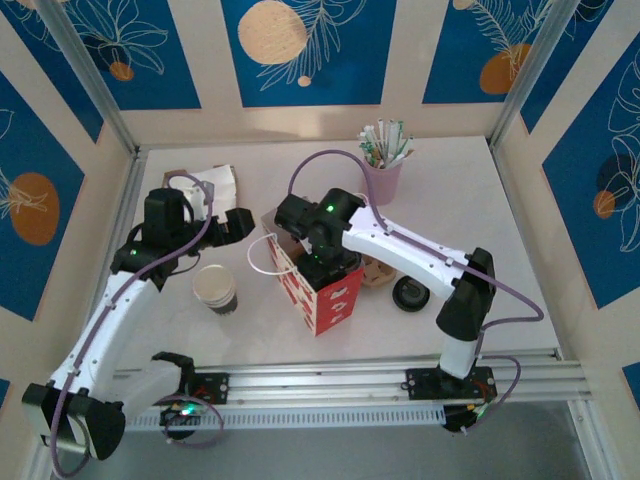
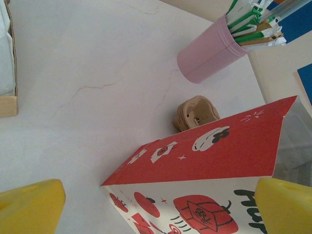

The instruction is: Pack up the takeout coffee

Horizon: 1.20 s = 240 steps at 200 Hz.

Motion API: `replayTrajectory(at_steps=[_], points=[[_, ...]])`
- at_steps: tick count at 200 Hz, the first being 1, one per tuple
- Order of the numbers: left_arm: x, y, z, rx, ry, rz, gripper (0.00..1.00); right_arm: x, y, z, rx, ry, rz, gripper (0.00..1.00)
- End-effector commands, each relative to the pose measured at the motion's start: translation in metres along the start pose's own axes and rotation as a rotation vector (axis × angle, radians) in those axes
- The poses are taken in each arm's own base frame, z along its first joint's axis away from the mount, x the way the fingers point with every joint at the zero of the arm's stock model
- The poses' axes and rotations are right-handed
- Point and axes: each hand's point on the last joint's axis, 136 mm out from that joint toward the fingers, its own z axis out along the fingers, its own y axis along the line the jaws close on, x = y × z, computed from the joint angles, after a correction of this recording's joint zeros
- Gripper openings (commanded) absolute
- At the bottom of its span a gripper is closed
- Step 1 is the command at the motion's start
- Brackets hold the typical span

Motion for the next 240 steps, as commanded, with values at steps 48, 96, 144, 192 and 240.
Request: replayTrajectory(at_steps=[48,96,144,192,240], points=[[-0.0018,-0.0006,0.0026,0.020,-0.004,-0.005,1.00,-0.0001,0.0041,-0.0045,-0.072,-0.037,-0.012,0.65],[-0.0013,0.0002,0.0042,0.021,-0.002,-0.007,1.00,0.0011,0.0019,-0.0035,-0.072,-0.039,-0.007,0.65],[-0.0003,0.0012,0.0047,0.018,-0.001,-0.007,1.00,0.0009,0.0013,-0.0029,-0.074,-0.047,-0.008,0.65],[0.0001,0.0005,0.0053,0.022,0.001,-0.010,1.00,0.0018,0.0017,-0.0007,-0.080,-0.045,-0.011,0.65],[0.0000,0.0005,0.0061,0.025,0.000,-0.014,1.00,0.0014,0.0017,-0.0003,-0.083,-0.052,-0.014,0.65]])
